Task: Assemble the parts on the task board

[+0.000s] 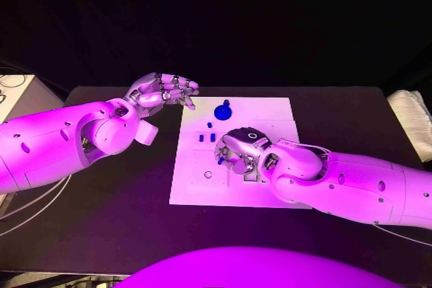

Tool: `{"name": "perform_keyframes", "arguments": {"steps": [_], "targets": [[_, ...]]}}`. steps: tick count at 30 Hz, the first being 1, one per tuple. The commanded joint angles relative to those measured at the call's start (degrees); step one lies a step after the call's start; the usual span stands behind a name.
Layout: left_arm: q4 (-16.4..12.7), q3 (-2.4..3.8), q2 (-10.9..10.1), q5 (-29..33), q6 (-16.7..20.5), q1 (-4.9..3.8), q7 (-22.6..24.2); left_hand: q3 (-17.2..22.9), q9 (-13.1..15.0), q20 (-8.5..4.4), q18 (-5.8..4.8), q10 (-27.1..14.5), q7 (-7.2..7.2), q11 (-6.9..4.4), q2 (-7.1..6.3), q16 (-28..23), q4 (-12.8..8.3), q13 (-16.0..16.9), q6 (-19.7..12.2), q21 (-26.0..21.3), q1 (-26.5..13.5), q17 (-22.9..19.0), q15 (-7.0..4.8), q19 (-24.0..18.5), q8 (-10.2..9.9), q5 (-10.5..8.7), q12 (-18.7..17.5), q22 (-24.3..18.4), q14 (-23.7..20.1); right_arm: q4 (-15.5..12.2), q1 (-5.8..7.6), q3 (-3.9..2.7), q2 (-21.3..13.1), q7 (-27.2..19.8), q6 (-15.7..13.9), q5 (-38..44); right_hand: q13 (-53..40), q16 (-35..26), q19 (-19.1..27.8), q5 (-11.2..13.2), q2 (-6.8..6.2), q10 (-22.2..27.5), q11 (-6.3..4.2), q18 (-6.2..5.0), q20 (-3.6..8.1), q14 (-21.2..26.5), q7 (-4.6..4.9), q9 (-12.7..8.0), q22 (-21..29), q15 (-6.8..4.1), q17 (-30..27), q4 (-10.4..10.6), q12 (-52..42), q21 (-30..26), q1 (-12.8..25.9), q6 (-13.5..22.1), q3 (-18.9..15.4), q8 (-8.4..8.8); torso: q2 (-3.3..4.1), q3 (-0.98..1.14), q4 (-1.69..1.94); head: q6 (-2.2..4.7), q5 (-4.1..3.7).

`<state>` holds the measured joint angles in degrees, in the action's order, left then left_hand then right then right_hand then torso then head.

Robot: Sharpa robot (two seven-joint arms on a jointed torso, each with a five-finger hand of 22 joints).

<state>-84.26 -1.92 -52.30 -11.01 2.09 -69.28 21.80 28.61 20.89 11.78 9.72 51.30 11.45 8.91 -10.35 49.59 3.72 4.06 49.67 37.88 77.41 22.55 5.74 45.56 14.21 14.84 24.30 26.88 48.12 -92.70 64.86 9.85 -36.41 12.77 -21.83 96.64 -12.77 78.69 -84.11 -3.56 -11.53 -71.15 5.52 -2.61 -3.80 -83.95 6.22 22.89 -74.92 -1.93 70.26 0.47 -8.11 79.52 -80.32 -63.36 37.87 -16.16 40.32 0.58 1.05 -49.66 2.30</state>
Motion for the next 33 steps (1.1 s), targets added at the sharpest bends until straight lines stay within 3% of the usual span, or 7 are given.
{"name": "perform_keyframes", "arguments": {"steps": [1,17,19,30,33], "targets": [[-0.04,0.03,0.04,0.34,-0.18,0.0,0.3,-0.14,-0.09,-0.09,0.64,0.54,0.11,-0.08,0.01,-0.28,0.16,-0.08,-0.11,-0.41,0.45,-0.09,0.03,0.42,-0.17,0.31,-0.41,-0.06,0.14,0.36,-0.14,0.04,0.17,0.31,1.27,0.92,-0.1,0.14,-2.79,-0.15,0.65,-3.88,-3.48,0.32,0.46,-2.61,0.22,0.08,-8.95,-0.49,0.05,-0.2,-0.09,-0.22,0.04,-0.38,0.21,-0.14,0.02,0.03,0.02,-0.08,-0.01],[0.0,0.03,0.05,0.34,-0.26,0.0,0.08,-0.14,-0.09,-0.09,0.64,0.54,0.11,-0.08,0.01,-0.28,0.16,-0.08,-0.11,-0.41,0.45,-0.09,0.03,0.42,-0.17,0.31,-0.41,-0.06,0.14,1.19,-0.35,0.32,1.36,-0.32,2.64,0.5,0.09,-0.43,-2.2,-0.99,0.43,-2.9,-3.11,-0.03,0.27,-2.31,0.47,0.21,-8.01,-0.19,-1.0,-0.2,1.07,-2.03,1.73,0.68,-0.09,0.43,0.01,0.06,-0.02,-0.31,-0.03],[0.05,0.03,0.06,0.34,-0.25,0.0,-0.01,-0.15,-0.11,-0.1,0.64,0.54,0.11,-0.08,0.04,-0.29,0.21,-0.09,-0.12,-0.44,0.45,-0.12,0.02,0.45,-0.18,0.31,-0.48,-0.07,0.16,1.14,-0.35,0.35,1.38,-0.6,2.56,0.04,0.28,-0.78,-1.96,-3.98,0.14,-2.44,-2.87,-0.17,0.08,-2.12,0.61,0.28,-7.65,0.01,-1.62,-0.04,1.76,-2.75,2.9,1.38,-0.78,0.86,-0.05,0.08,-0.04,-0.33,-0.09],[0.35,0.03,0.04,0.34,-0.14,0.0,-0.33,-0.12,-0.11,-0.11,0.64,0.52,0.11,-0.08,0.08,-0.3,0.21,-0.09,-0.12,-0.44,0.48,-0.14,0.02,0.47,-0.18,0.32,-0.51,-0.08,0.17,0.53,-0.37,0.51,0.87,0.11,-0.19,0.25,1.22,-1.6,-1.09,-4.63,-2.11,0.23,-1.76,-0.8,-0.59,-1.76,1.42,-0.08,-5.89,0.86,-3.32,0.45,4.29,-6.07,5.45,4.02,-2.55,2.84,-0.07,0.08,-0.07,-0.33,-0.22],[0.41,0.03,0.06,0.34,0.01,0.0,-0.41,-0.08,-0.12,-0.12,0.65,0.47,0.11,-0.08,0.12,-0.31,0.17,-0.11,-0.1,-0.45,0.58,-0.16,0.01,0.5,-0.16,0.32,-0.59,-0.07,0.19,0.39,-0.37,0.55,0.5,0.43,-2.71,0.56,3.15,-4.51,1.72,-5.52,-3.56,7.26,-0.17,-2.43,-1.6,-0.24,2.42,-0.32,-0.93,2.15,-8.16,-0.16,4.42,-15.05,5.2,5.8,-2.76,3.83,-0.11,0.08,-0.1,-0.23,-0.38]]}}
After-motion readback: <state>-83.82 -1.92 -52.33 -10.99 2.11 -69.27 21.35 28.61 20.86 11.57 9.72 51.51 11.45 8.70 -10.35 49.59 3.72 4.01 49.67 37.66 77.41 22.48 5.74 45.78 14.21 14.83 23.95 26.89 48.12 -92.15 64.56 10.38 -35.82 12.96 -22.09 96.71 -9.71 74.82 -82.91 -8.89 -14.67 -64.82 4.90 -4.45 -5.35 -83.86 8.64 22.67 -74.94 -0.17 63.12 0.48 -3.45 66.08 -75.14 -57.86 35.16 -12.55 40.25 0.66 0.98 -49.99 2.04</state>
